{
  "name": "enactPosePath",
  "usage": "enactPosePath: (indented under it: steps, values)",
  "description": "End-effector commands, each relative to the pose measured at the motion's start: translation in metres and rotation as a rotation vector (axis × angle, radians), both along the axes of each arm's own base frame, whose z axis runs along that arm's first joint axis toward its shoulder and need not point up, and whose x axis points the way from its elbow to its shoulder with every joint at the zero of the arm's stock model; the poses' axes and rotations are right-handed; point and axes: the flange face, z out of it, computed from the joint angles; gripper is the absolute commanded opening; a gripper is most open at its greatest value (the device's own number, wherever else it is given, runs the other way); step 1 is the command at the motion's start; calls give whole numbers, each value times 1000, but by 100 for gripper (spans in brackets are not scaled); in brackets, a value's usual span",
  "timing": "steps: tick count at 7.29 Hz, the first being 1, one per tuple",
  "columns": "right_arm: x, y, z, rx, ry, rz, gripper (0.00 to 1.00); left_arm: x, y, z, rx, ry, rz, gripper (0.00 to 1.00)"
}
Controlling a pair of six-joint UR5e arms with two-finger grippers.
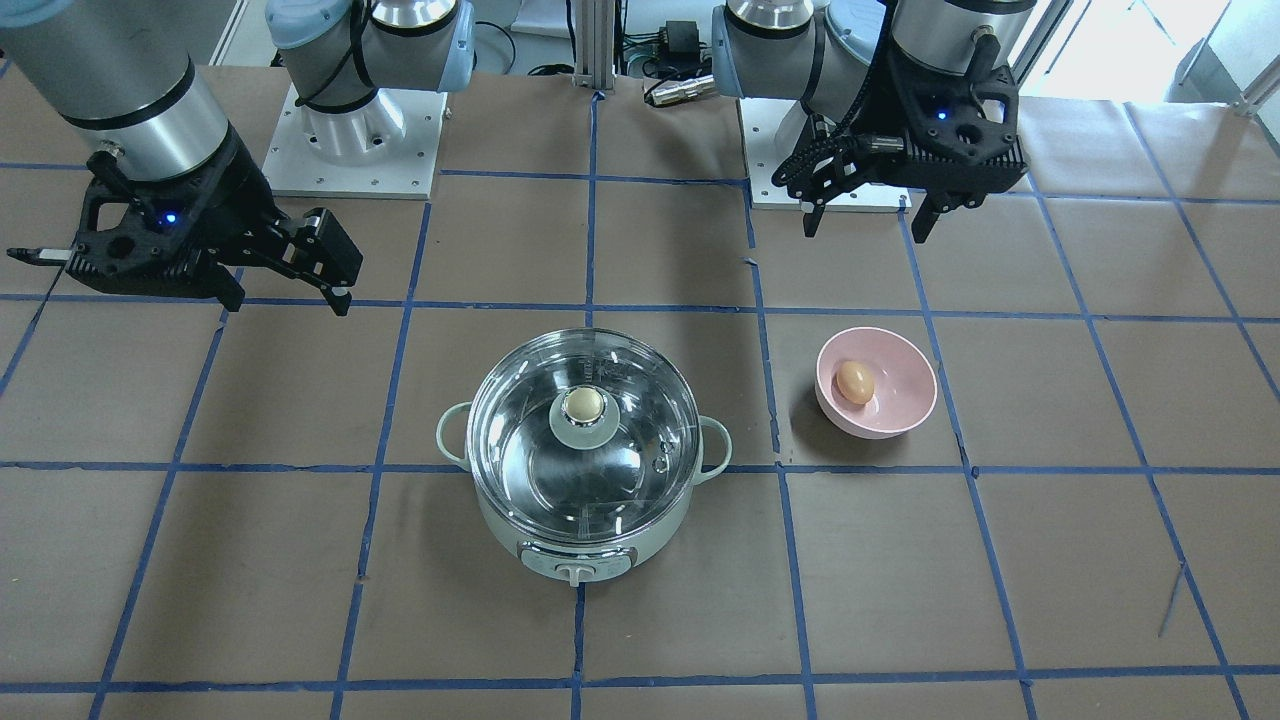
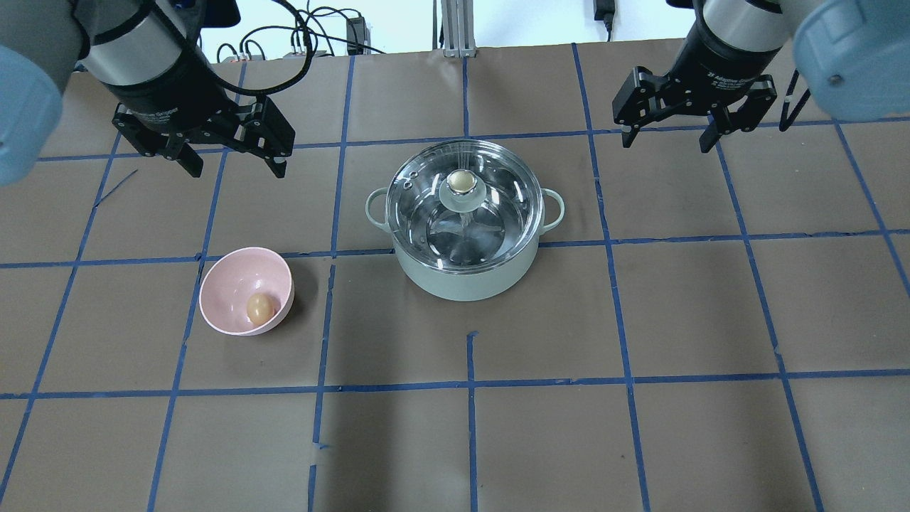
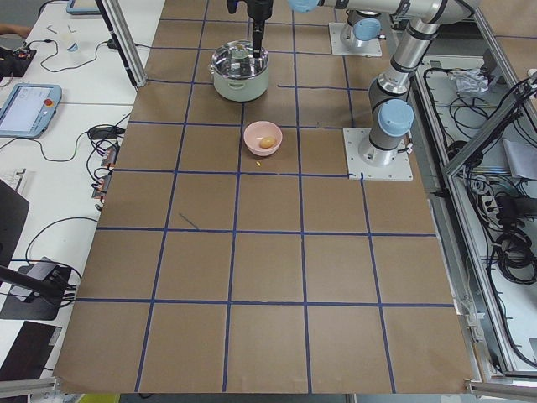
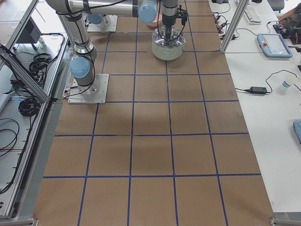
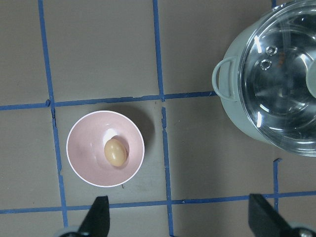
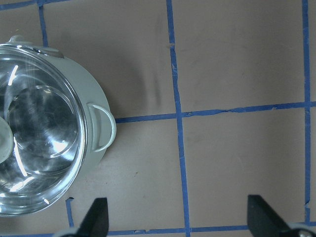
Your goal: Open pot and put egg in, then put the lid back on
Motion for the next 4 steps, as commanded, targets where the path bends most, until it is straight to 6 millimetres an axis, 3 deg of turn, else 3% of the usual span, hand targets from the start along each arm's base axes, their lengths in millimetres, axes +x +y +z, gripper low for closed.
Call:
enactPosePath:
  steps: [1, 4]
  values:
    - [0, 0, 0, 0, 1, 0, 100, 0, 0, 0, -1, 0, 0, 100]
    - [-1, -2, -1, -5, 1, 0, 100, 0, 1, 1, -2, 1, 0, 100]
